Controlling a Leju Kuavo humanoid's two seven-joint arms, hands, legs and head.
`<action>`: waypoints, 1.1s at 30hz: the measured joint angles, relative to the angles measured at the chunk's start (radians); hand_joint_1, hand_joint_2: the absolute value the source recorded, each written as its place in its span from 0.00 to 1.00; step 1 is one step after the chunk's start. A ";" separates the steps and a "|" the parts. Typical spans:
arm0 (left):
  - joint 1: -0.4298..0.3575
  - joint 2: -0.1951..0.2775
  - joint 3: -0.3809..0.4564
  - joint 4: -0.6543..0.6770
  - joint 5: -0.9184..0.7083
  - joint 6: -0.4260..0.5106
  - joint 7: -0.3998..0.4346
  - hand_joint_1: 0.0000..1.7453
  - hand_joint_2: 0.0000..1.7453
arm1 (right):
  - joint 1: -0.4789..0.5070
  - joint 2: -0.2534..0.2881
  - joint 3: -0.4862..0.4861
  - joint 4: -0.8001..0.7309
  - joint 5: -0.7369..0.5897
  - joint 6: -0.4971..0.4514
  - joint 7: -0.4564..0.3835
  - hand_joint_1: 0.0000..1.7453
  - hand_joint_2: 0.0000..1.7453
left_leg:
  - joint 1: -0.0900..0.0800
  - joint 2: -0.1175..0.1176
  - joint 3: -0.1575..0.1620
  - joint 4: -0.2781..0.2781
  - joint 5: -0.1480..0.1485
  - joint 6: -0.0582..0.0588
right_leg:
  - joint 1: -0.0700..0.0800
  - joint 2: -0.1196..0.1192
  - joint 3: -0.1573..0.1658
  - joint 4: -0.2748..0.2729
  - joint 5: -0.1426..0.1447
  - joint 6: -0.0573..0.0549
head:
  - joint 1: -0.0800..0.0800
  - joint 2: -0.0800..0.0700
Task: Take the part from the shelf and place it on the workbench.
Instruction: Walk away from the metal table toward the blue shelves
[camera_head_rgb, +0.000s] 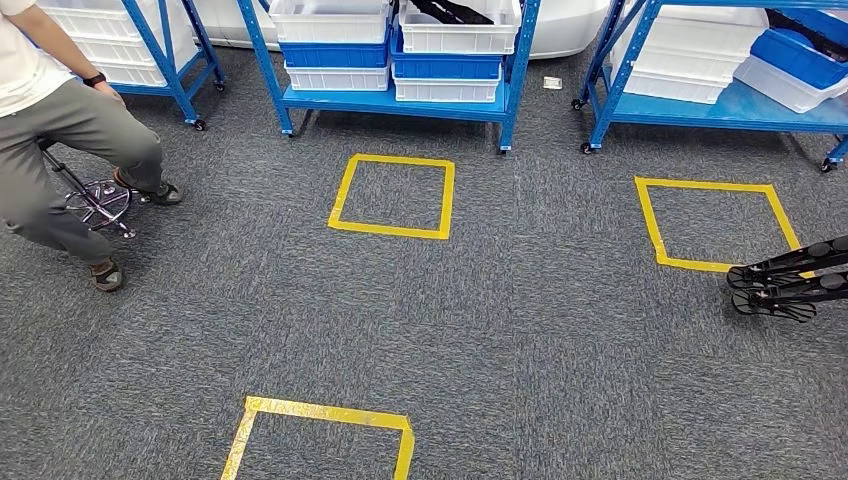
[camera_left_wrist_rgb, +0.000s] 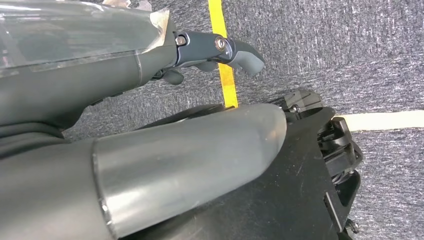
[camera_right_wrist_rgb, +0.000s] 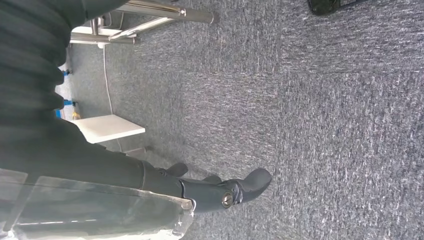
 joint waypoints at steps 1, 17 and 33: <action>0.001 0.000 0.000 0.000 0.000 0.001 0.000 0.00 0.00 | 0.000 0.000 0.000 0.000 0.001 0.000 0.000 0.00 1.00 | 0.000 0.000 0.000 0.000 0.000 0.000 | 0.000 0.000 0.000 0.000 0.000 0.000 | 0.000 0.000; 0.023 0.002 0.020 0.000 0.019 0.007 0.021 0.00 0.00 | 0.015 0.000 0.028 0.000 0.038 0.016 0.030 0.00 1.00 | 0.000 0.000 -0.001 0.000 0.000 0.000 | 0.000 0.000 -0.001 0.000 0.000 0.000 | 0.000 0.000; 0.030 0.000 0.029 0.000 0.015 0.007 0.012 0.00 0.00 | 0.018 -0.003 0.041 0.000 0.023 0.019 0.008 0.00 1.00 | 0.000 0.000 -0.001 0.000 0.000 0.000 | 0.000 0.000 -0.001 0.000 0.000 0.000 | 0.000 0.000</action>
